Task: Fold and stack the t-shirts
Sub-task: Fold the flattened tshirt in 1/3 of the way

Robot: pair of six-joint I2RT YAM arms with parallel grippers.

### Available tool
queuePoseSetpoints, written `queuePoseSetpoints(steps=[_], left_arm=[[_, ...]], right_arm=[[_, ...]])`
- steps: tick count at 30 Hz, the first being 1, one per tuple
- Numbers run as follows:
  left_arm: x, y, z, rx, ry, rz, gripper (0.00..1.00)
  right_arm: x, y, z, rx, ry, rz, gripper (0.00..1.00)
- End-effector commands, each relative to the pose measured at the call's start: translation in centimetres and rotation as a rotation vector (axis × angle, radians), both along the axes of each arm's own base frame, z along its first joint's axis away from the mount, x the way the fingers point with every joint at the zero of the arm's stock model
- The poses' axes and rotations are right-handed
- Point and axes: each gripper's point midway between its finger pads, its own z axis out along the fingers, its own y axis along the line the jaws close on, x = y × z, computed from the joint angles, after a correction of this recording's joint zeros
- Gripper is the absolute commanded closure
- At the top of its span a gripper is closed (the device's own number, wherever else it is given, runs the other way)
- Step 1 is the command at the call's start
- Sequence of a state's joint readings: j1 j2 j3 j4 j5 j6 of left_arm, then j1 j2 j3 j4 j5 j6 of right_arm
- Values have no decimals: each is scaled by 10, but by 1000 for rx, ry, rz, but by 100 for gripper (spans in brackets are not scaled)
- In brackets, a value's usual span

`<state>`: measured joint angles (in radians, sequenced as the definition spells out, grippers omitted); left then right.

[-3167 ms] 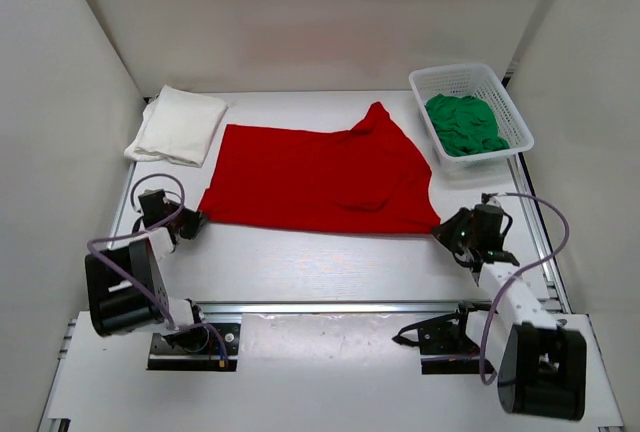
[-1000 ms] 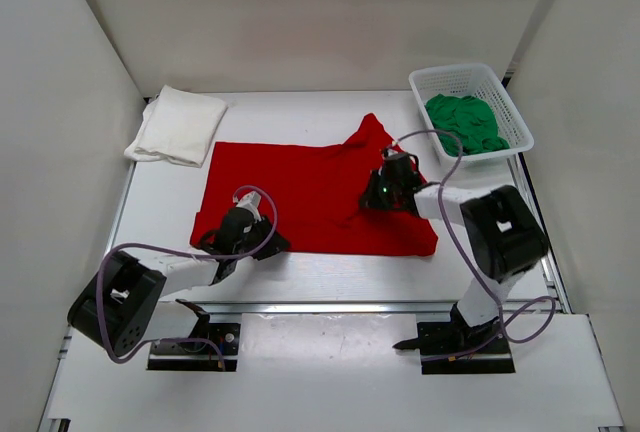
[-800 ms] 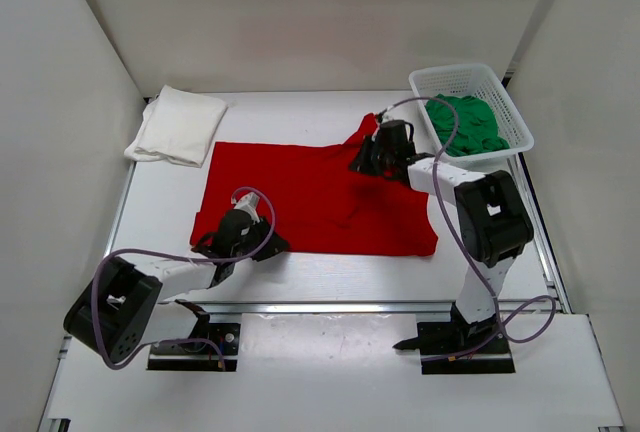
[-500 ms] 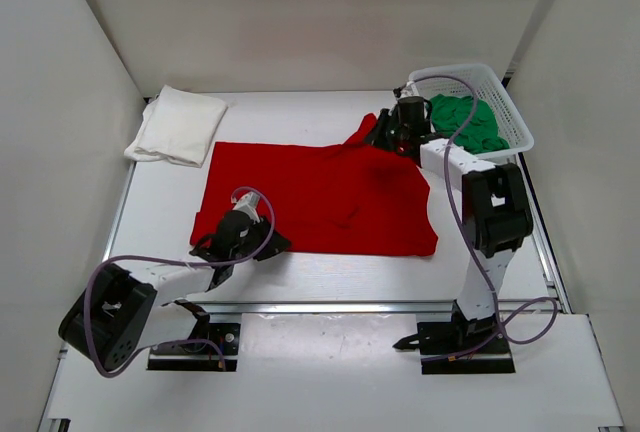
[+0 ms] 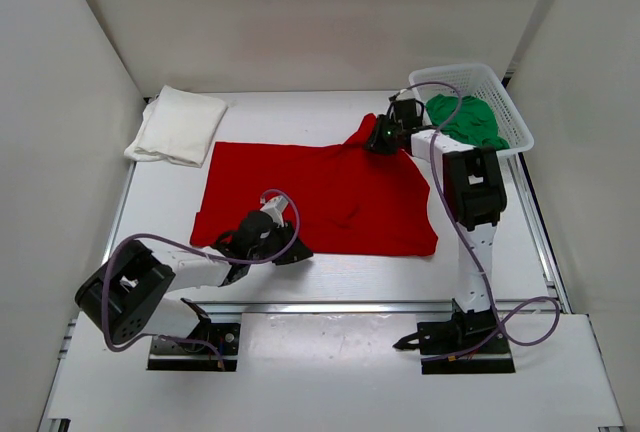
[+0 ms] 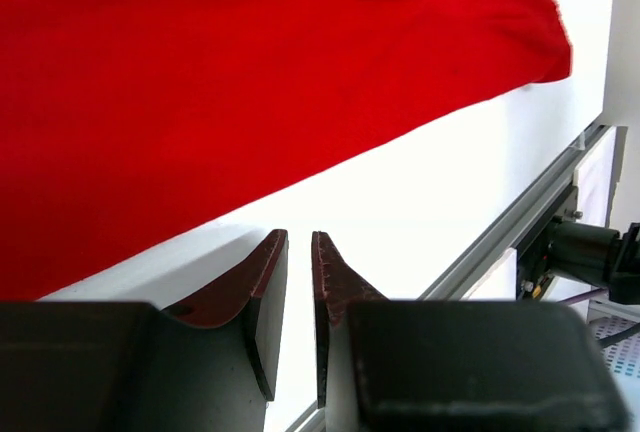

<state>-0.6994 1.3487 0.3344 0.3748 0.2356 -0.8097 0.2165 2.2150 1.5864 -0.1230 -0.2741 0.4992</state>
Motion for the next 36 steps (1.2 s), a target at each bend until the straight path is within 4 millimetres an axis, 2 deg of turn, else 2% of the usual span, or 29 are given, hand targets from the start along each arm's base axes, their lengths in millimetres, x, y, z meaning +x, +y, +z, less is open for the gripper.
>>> queuePoseSetpoints(steps=[1,3,5,6,8,10,13,14,17,18,19,20,21,22,23,24,25,26,27,29,30,31,32,33,34,36], left_arm=[[1,-13,12,-51,-23,-35,73],[-1,-13,8,-44,-16,-42,72],[-1,-10,6,-35,-12,-36,73],[2,-12,10,-45,-19,-35,72],[3,-9,6,-40,-11,-25,72],[6,-7,9,-48,-18,-15,73],[6,-7,8,-49,-12,-16,72],[5,-5,5,-43,-7,-9,73],[8,-5,6,-44,-12,-1,72],[7,-7,5,-47,-4,-8,72],[7,-7,7,-53,-3,-11,73],[5,-5,2,-41,4,-10,73],[5,-8,4,-49,5,-17,73],[5,-7,2,-44,8,-14,73],[5,-7,3,-47,11,-17,72],[7,-6,5,-48,6,-8,73],[7,-5,4,-45,8,-2,73],[8,-4,8,-53,-2,0,72],[12,-2,11,-54,-12,15,72],[15,2,15,-52,-24,34,72],[19,6,16,-50,-31,49,72],[18,7,15,-44,-33,44,72],[19,7,17,-47,-34,54,73],[22,10,20,-48,-44,65,72],[18,9,18,-43,-31,52,72],[23,10,22,-44,-40,60,72]], right_arm=[[21,9,28,29,-87,20,74],[24,10,19,28,-65,27,68],[31,13,21,37,-72,31,65],[32,14,15,40,-60,35,64],[39,18,17,43,-65,40,64],[40,21,6,39,-40,46,67],[46,22,6,37,-33,46,72],[48,28,12,52,-41,56,81],[56,40,27,85,-67,75,90],[64,47,40,96,-91,85,92],[67,49,35,102,-82,87,94],[75,57,57,131,-114,105,94],[82,61,60,152,-110,111,93],[90,68,75,170,-135,119,89],[92,73,80,171,-144,127,80],[94,76,67,175,-108,135,70],[100,81,95,197,-164,150,66],[100,89,105,216,-179,169,57],[100,85,94,214,-150,170,53],[96,80,103,196,-155,177,50],[91,76,96,156,-121,166,51],[89,76,98,97,-145,174,56],[86,68,103,32,-153,164,61],[78,63,101,-16,-122,152,76],[72,68,107,-53,-141,187,87],[55,50,119,-185,-116,152,100]])
